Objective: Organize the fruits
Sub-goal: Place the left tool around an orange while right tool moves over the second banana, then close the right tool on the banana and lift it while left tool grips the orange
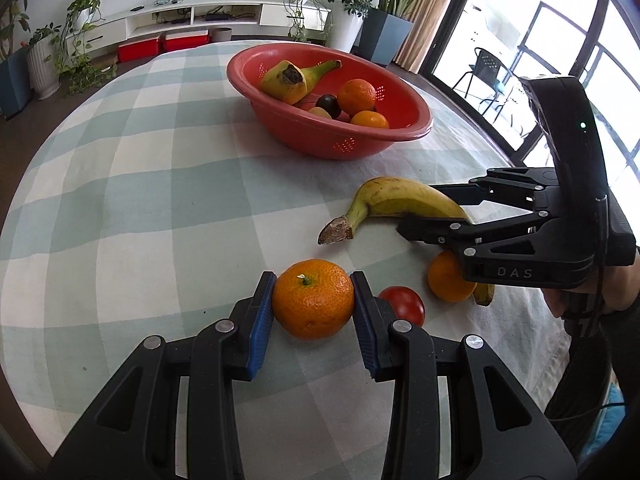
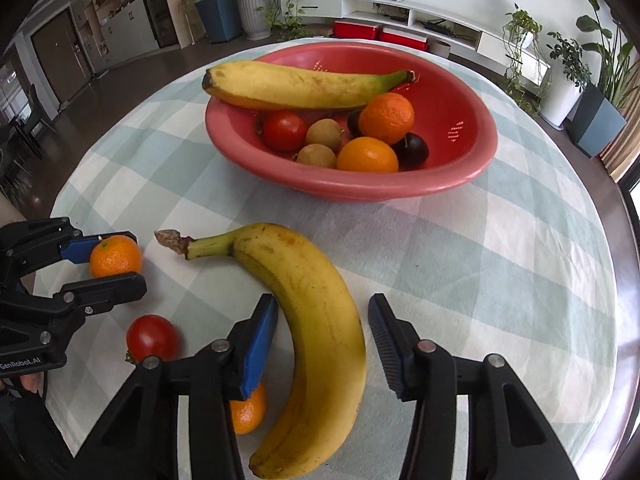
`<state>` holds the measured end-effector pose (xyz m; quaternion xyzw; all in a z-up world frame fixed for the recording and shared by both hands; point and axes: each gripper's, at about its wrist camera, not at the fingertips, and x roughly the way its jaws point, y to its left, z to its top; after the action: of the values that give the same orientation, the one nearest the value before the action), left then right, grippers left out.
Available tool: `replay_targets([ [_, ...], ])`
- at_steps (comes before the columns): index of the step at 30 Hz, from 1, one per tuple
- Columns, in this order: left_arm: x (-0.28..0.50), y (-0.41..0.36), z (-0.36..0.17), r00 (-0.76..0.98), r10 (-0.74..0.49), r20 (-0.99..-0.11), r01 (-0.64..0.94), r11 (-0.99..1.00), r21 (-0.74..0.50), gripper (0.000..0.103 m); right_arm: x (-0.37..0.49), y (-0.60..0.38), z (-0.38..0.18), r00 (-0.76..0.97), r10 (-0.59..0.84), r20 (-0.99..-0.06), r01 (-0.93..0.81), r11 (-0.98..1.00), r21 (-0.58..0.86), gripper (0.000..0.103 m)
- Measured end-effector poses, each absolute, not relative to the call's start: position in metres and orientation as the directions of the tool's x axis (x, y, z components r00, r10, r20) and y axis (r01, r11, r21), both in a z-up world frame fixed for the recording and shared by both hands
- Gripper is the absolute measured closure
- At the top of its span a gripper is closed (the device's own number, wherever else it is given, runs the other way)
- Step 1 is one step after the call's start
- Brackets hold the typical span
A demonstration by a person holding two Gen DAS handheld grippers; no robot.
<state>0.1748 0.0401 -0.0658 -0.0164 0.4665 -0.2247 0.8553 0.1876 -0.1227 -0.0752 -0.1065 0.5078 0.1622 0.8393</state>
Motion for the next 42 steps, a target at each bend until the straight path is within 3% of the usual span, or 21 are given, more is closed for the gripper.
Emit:
replay_targets([
  [18,0.176,0.038,-0.070,0.460,-0.397,-0.794,0.362,0.900,-0.241,0.068,0.172,-0.120,-0.071,0.447,0.144,-0.883,-0.391,0.919,-0.048,0.068],
  [30,0.174,0.037,-0.069,0.461,-0.405,-0.789,0.370,0.896,-0.244,0.068,0.139,-0.136,-0.044,0.530,0.199,-0.824,-0.358,0.934,-0.004,0.069],
  [42,0.166,0.038,-0.045,0.519,-0.450,-0.726,0.397,0.880,-0.262,0.068,0.127,-0.178,-0.012,0.583,0.310,-0.751,-0.276,0.945,0.175,0.069],
])
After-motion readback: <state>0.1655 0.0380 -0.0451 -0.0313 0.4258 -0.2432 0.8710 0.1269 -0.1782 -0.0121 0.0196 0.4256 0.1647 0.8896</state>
